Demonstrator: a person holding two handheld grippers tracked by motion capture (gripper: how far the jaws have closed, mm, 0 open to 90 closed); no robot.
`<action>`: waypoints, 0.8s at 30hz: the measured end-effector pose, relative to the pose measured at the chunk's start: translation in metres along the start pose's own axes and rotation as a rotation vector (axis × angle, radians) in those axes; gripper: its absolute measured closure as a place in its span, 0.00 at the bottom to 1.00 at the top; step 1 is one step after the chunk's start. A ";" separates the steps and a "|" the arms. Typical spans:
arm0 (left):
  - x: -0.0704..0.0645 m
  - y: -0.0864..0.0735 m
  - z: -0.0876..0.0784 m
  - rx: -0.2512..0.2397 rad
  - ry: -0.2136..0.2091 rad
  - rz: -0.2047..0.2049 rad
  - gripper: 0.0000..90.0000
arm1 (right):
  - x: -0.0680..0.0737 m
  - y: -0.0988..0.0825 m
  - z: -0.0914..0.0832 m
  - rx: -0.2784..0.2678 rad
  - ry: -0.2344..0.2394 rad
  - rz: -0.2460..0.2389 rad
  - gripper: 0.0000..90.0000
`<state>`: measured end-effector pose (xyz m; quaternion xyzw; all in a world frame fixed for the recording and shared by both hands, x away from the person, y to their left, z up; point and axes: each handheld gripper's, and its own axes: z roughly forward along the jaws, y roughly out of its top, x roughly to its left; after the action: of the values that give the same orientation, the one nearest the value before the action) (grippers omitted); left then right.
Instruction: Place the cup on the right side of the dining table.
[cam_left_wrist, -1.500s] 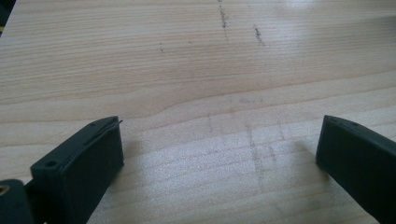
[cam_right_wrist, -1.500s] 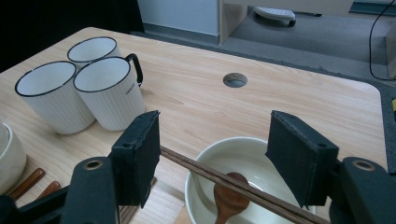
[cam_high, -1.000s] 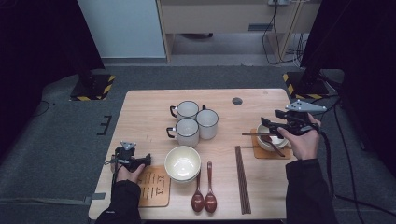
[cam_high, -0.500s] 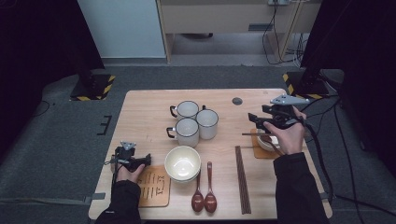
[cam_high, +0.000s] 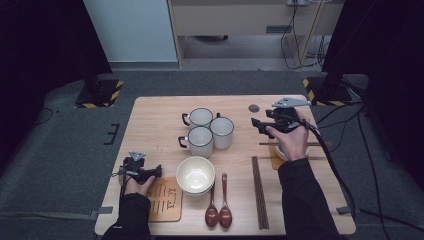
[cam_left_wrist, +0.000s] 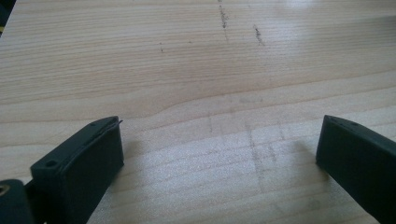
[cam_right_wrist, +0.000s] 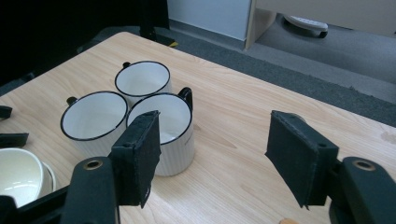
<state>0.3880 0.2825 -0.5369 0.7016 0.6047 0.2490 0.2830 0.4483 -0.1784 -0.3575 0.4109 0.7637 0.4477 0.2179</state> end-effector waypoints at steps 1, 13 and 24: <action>0.000 0.000 0.000 -0.002 0.000 -0.002 0.00 | 0.002 0.001 0.002 0.002 0.001 0.000 0.39; 0.000 0.000 0.000 -0.001 0.000 -0.002 0.00 | 0.017 0.013 0.033 0.016 0.023 -0.016 0.40; 0.000 0.000 0.000 -0.002 0.000 -0.002 0.00 | 0.026 0.018 0.058 0.031 0.029 -0.027 0.41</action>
<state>0.3880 0.2823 -0.5370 0.7007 0.6053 0.2493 0.2839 0.4821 -0.1229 -0.3703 0.3974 0.7792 0.4385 0.2065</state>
